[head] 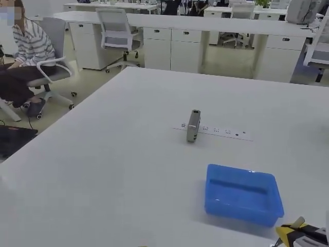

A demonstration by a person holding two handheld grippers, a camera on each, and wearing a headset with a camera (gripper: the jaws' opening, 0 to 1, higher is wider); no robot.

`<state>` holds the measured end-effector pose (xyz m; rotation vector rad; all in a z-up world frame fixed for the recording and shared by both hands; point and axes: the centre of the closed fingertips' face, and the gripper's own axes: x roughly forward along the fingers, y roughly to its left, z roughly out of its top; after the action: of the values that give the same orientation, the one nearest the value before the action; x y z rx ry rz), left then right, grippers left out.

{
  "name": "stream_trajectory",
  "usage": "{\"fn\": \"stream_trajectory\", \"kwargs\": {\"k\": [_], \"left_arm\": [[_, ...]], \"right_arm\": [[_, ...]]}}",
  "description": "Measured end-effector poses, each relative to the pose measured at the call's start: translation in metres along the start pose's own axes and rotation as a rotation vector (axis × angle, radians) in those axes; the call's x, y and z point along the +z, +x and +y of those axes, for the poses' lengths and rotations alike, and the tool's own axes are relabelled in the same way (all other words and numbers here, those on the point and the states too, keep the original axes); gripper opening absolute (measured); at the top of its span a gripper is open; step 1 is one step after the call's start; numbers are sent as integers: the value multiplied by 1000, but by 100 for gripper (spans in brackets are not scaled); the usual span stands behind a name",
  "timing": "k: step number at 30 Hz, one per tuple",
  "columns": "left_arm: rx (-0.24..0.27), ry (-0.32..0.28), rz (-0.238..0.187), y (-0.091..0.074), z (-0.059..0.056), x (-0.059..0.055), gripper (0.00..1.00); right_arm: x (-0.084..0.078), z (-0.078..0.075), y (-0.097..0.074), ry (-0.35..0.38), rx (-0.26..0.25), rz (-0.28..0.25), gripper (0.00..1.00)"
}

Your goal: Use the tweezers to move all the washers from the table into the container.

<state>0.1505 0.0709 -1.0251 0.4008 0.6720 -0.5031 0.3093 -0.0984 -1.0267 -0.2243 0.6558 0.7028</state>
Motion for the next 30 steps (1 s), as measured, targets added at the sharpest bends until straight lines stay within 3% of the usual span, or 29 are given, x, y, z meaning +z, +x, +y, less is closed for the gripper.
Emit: {"fn": "stream_trajectory", "kwargs": {"k": [15,30], "left_arm": [[-4,3,-1,0,-1,0,81],[11,3,-15,-2,2,2,81]], "right_arm": [[1,0,-2,0,-1,12,1],[33,-1,-19,-25,-14,-52,1]]}}
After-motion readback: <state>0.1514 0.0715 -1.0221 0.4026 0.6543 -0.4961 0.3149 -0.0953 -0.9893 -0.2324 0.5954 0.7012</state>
